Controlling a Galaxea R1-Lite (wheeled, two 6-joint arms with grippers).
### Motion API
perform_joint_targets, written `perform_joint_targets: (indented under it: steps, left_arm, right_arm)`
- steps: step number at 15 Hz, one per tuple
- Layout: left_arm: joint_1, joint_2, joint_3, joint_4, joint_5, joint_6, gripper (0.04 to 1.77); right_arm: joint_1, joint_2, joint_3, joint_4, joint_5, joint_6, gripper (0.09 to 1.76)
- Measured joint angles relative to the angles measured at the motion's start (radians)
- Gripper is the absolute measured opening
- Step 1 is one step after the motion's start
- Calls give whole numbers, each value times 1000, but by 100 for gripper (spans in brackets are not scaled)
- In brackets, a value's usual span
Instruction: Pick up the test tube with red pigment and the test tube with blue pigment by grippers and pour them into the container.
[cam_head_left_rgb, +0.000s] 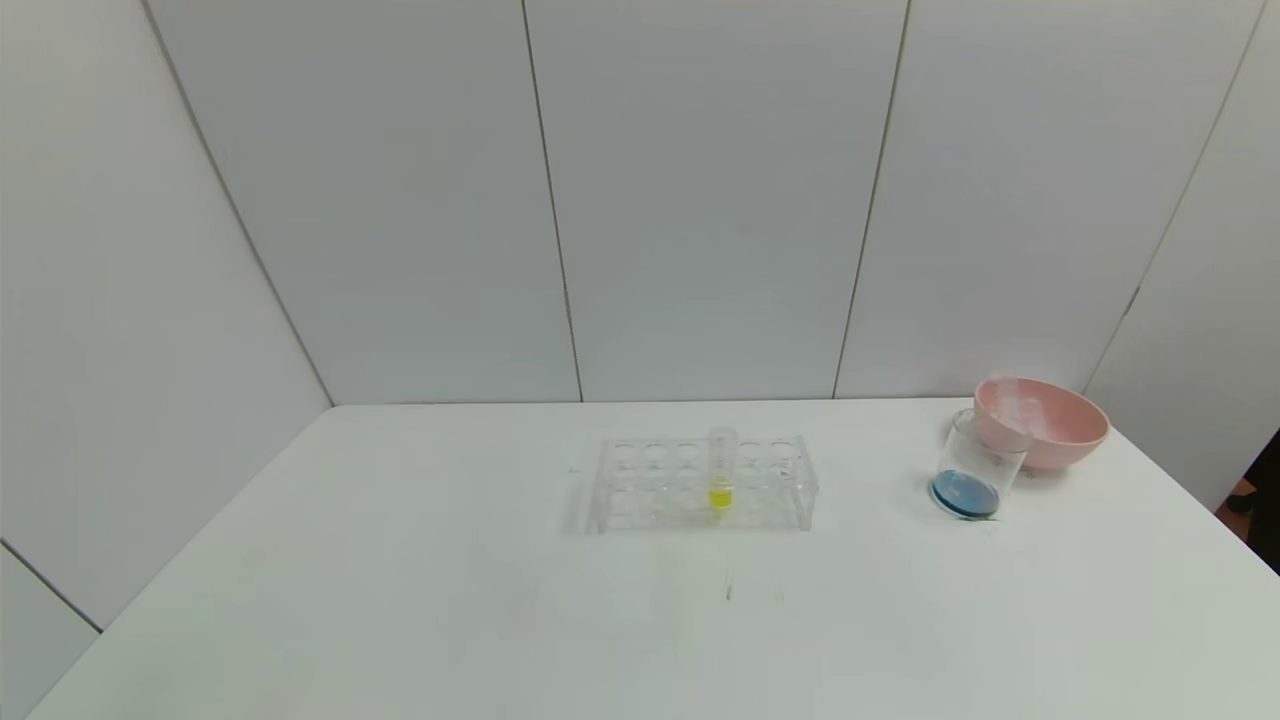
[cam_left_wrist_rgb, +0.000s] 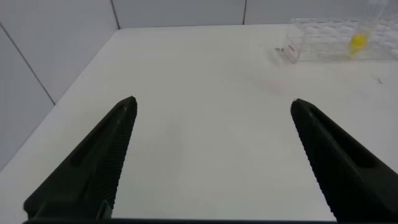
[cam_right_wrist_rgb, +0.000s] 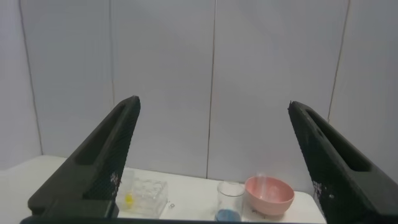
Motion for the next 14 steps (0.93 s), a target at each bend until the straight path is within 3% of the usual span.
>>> perform_joint_targets:
  steps: [3,6,14]
  left_arm:
    - [0,0,0,0,0,0,176]
    - [0,0,0,0,0,0,176]
    - [0,0,0,0,0,0,176]
  right_arm:
    - [7,-179,-17,133,-7,-33,170]
    - [8,-268,36,156,-50,-55,170]
    - [7,-300,515,157,-64,-68,170]
